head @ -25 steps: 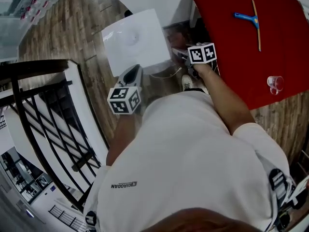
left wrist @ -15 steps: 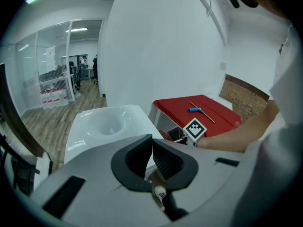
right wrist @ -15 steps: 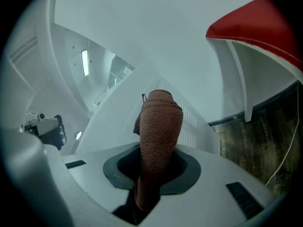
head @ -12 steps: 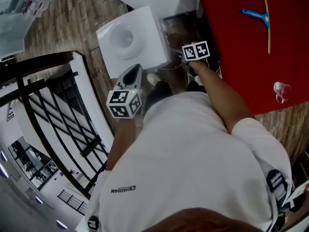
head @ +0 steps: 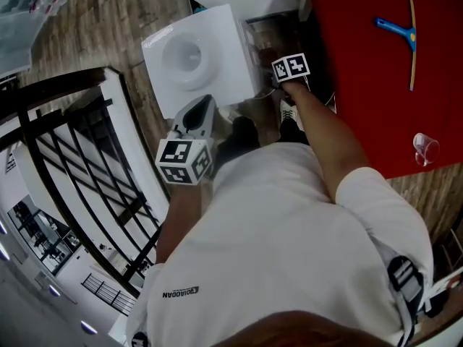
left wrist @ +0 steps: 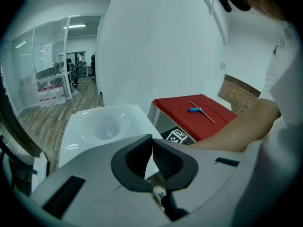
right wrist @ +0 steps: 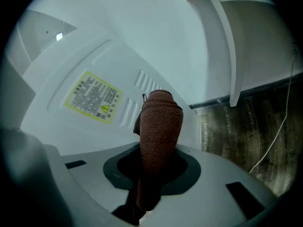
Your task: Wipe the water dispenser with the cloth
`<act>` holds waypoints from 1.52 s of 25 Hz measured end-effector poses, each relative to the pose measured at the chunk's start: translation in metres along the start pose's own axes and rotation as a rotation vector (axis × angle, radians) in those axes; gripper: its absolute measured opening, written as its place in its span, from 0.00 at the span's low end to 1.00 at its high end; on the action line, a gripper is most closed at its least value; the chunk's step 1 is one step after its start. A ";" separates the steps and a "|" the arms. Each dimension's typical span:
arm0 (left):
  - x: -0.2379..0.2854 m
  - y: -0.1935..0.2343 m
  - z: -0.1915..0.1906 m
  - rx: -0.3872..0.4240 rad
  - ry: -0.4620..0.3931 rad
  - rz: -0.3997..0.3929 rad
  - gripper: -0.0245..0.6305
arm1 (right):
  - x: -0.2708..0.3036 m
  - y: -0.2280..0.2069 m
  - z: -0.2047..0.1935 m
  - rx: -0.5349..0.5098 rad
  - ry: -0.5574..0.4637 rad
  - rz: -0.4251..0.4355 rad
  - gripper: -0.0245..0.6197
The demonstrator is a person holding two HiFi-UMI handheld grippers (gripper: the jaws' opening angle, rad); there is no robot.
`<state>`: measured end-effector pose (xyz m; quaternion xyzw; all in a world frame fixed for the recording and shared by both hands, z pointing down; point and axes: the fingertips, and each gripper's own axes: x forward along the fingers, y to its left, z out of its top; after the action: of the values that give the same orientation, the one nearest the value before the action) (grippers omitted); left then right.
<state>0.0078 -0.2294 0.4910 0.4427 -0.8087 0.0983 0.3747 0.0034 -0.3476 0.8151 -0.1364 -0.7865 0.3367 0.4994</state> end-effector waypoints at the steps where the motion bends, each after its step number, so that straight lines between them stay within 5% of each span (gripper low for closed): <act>1: -0.002 0.002 0.000 -0.004 0.002 0.005 0.04 | 0.004 -0.006 -0.005 0.009 0.022 -0.014 0.15; 6: -0.007 0.014 -0.002 -0.016 0.012 0.024 0.04 | 0.016 -0.020 -0.018 0.056 0.080 -0.047 0.15; 13: -0.005 0.026 0.005 0.003 0.017 0.015 0.04 | 0.006 -0.024 -0.005 0.068 0.031 -0.065 0.15; 20: 0.008 0.030 0.022 0.008 -0.002 0.002 0.04 | -0.052 0.004 0.030 0.029 -0.115 0.030 0.15; 28: 0.017 0.035 0.037 0.005 -0.047 0.004 0.04 | -0.143 0.107 0.130 -0.148 -0.337 0.254 0.15; 32: 0.015 0.033 0.038 -0.001 -0.061 0.007 0.04 | -0.164 0.143 0.165 -0.216 -0.363 0.327 0.15; 38: 0.008 0.038 0.033 -0.020 -0.066 0.033 0.04 | -0.141 0.143 0.186 -0.253 -0.325 0.309 0.15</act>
<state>-0.0420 -0.2280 0.4800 0.4286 -0.8287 0.0814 0.3505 -0.1117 -0.3936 0.5709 -0.2604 -0.8621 0.3256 0.2880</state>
